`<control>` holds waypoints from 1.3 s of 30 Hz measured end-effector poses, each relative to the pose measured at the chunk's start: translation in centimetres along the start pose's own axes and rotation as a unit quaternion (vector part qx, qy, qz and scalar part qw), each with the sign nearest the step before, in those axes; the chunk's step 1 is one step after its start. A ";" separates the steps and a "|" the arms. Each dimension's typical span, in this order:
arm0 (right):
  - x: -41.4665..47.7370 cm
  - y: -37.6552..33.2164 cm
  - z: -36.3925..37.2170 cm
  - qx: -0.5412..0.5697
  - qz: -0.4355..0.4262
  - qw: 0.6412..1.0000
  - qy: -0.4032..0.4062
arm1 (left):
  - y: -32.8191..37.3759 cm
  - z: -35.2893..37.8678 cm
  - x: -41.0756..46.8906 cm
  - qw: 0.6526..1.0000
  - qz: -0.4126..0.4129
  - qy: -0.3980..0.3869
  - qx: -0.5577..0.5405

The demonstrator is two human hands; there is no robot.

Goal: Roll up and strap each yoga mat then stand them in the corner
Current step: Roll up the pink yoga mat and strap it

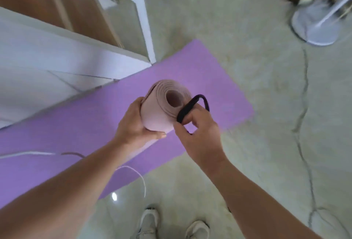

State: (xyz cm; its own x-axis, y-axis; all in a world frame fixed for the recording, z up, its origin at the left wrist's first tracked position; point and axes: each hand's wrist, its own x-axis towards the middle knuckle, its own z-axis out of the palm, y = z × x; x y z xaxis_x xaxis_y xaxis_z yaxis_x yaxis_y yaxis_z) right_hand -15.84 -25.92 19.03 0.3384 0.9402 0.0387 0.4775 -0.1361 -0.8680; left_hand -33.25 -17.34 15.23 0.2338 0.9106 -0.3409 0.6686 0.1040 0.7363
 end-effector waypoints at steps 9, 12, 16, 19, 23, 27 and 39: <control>-2.1 -21.2 14.6 -0.203 -0.415 0.863 -0.206 | -6.4 -17.2 -13.1 0.927 -0.167 0.238 -0.238; -6.0 -25.7 21.0 -0.242 -0.473 0.805 -0.263 | -12.0 -21.2 -17.3 0.893 -0.223 0.293 -0.260; -10.7 -27.3 29.0 -0.266 -0.526 0.746 -0.310 | -18.6 -23.5 -20.9 0.874 -0.242 0.317 -0.279; -13.1 -26.5 33.0 -0.286 -0.563 0.701 -0.331 | -22.8 -23.8 -22.8 0.874 -0.232 0.306 -0.297; -14.5 -26.3 36.3 -0.249 -0.556 0.725 -0.321 | -26.8 -25.8 -24.4 0.874 -0.212 0.265 -0.347; -13.2 -27.0 38.3 -0.227 -0.547 0.726 -0.351 | -27.3 -31.4 -25.6 0.826 -0.191 0.280 -0.451; -10.7 -29.1 39.5 -0.243 -0.444 0.699 -0.505 | -24.4 -35.9 -23.1 0.936 -0.240 0.207 -0.155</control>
State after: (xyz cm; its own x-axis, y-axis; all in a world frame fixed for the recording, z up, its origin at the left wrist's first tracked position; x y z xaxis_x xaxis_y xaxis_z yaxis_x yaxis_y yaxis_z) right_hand -65.40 -19.71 24.35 -0.8946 0.4287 -0.1264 0.4376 0.7827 -0.4426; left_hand -80.35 -26.52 26.10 -0.3773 0.7993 -0.4677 0.3738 0.5935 0.7127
